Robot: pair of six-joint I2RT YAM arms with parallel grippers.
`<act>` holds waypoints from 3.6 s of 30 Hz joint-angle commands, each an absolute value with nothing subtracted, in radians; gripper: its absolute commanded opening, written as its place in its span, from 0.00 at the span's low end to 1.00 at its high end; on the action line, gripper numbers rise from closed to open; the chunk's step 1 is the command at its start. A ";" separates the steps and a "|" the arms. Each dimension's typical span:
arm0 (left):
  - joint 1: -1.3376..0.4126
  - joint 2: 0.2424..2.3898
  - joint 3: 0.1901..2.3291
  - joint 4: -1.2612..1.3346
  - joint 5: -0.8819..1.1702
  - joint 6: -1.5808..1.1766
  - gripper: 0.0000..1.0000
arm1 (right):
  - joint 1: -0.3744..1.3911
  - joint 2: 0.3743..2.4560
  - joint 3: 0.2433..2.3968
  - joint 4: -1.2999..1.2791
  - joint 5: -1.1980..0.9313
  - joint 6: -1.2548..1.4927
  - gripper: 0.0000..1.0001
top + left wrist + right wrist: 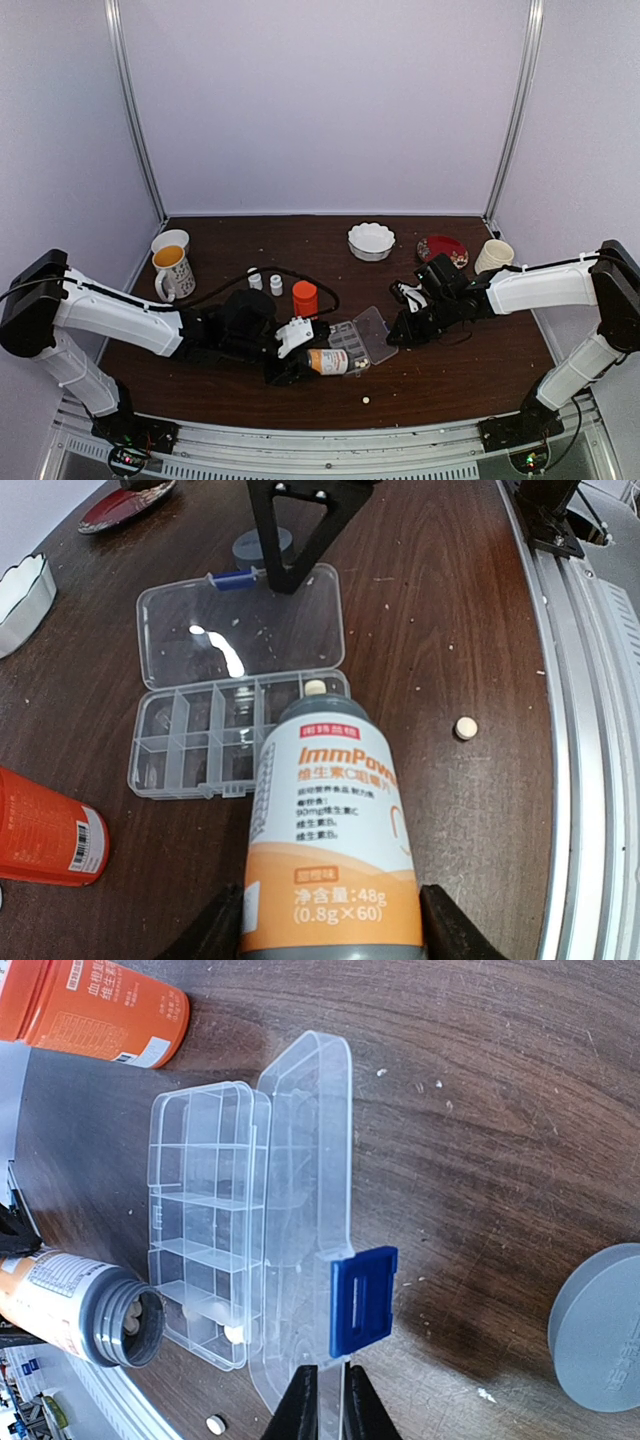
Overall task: Sort the pills into containers
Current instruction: Pour the pill into the compartment of the pill container, then pick up the lid of the pill bottle from the center of the board.
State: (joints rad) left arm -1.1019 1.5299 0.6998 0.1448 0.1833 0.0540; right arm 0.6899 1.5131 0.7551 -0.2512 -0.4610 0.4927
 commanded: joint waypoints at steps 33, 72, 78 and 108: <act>-1.114 1.457 0.646 0.325 0.168 0.014 0.00 | 0.696 1.507 0.772 -0.260 -0.425 0.480 0.12; -1.114 0.786 0.435 0.873 0.190 0.101 0.00 | 0.643 1.552 0.994 -0.650 0.003 0.296 0.68; -1.115 0.658 0.462 0.772 0.178 0.179 0.00 | 0.634 1.627 1.024 -0.652 0.003 0.284 0.66; -1.114 0.566 0.426 0.724 0.168 0.218 0.00 | 0.609 1.673 1.012 -0.627 -0.059 0.270 0.68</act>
State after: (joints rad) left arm -1.1084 0.5728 0.4351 0.6842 0.1780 0.2096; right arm 0.6151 1.6768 1.0088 -0.6186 -0.0559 0.2783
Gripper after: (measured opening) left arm 0.541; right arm 0.677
